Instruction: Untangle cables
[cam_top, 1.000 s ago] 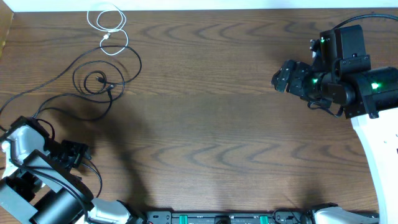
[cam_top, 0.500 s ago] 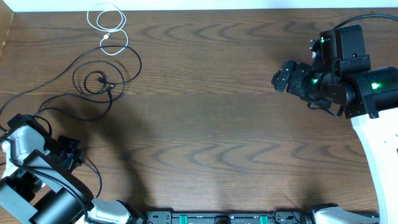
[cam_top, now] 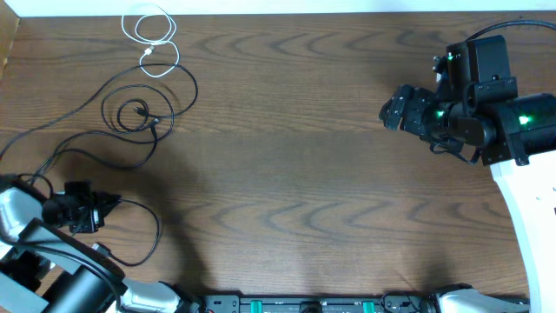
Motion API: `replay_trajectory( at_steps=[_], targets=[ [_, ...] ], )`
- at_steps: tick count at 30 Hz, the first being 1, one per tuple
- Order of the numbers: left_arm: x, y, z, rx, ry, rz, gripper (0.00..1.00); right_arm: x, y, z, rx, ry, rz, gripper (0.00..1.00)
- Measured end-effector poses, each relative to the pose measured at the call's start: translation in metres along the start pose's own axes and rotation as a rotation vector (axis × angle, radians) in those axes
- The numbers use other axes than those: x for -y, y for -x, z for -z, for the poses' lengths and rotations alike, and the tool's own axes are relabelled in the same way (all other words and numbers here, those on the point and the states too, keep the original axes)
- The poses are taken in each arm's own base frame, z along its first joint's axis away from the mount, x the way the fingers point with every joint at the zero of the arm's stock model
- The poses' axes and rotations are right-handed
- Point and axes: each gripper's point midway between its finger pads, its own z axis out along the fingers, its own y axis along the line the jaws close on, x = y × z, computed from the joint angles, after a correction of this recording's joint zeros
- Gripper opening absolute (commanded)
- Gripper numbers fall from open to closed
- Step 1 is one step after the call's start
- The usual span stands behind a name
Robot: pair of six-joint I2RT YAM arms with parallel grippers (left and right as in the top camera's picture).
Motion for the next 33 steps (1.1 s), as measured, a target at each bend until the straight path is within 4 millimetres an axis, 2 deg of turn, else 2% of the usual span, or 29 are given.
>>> replay_trajectory(
  at_steps=[4,9,13,23,28,29,32,33],
  targets=[
    [0.001,0.012,0.01,0.012,-0.072,0.088,0.08,0.0,0.0,0.0,0.0,0.0,0.0,0.87],
    [0.013,0.036,0.03,0.049,-0.232,0.113,0.08,0.0,0.0,0.0,0.0,0.0,0.0,0.87],
    [0.013,0.046,0.043,0.059,-0.306,0.138,0.08,0.0,0.0,0.0,0.0,0.0,0.0,0.86],
    [-0.012,0.071,0.06,0.135,-0.351,0.182,0.08,0.0,0.0,0.0,-0.002,-0.001,0.0,0.86],
    [-0.035,0.075,0.054,0.176,-0.229,0.18,0.09,0.0,0.0,0.0,0.001,0.001,0.0,0.86],
    [-0.041,0.075,0.053,0.186,-0.201,0.18,0.17,0.0,0.0,0.0,0.001,0.001,0.0,0.86],
    [-0.05,0.079,0.052,0.212,-0.149,0.176,0.71,0.0,0.0,0.0,0.0,0.0,0.0,0.86],
    [-0.052,0.079,0.052,0.216,-0.139,0.177,0.78,0.0,0.0,0.0,-0.001,0.0,0.0,0.86]
  ],
)
